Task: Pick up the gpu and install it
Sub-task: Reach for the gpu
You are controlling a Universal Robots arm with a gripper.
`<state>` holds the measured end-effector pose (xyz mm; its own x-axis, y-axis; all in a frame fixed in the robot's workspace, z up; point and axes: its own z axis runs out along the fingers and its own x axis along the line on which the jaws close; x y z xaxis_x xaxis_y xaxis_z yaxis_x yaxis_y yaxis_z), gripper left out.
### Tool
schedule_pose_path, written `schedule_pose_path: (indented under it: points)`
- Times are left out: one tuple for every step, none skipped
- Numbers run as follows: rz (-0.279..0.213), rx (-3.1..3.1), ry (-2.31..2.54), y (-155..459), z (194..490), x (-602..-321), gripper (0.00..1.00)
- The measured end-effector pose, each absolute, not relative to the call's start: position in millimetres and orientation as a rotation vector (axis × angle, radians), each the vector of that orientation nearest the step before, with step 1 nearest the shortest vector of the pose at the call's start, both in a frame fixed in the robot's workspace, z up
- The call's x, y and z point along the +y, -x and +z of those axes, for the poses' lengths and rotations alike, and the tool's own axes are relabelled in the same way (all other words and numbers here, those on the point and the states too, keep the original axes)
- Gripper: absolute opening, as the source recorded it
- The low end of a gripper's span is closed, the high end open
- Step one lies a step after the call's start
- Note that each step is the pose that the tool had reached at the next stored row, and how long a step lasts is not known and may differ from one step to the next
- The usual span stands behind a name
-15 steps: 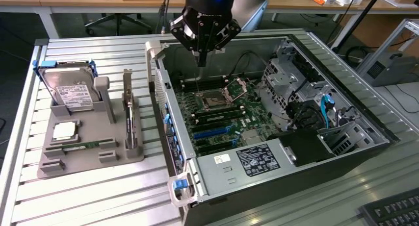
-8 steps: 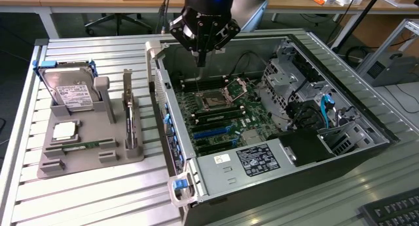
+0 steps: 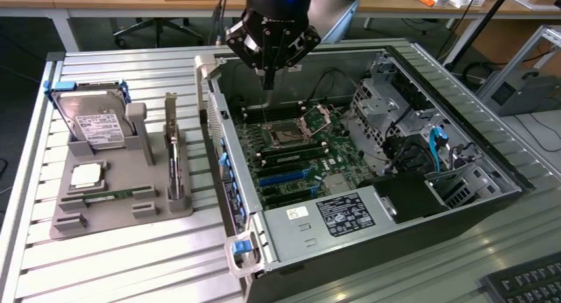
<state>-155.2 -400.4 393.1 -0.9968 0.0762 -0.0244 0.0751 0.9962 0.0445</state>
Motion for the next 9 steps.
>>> schedule_pose_path:
  points:
    - [0.068,3.113,-0.118,155.3,393.1,-400.4,0.11]
    - [0.068,3.112,-0.118,155.6,393.1,-400.4,0.11]
    - [0.068,3.112,-0.118,155.8,393.1,-400.5,0.11]
    - [0.068,3.112,-0.118,156.1,393.1,-400.5,0.11]
    - [0.068,3.112,-0.118,156.3,393.1,-400.5,0.11]
    - [0.068,3.113,-0.118,156.6,393.1,-400.6,0.11]
    - [0.068,3.113,-0.118,156.7,393.1,-400.6,0.11]
    - [0.068,3.112,-0.118,158.0,393.0,-400.6,0.11]
    - [0.068,3.113,-0.118,158.8,393.1,-400.7,0.11]
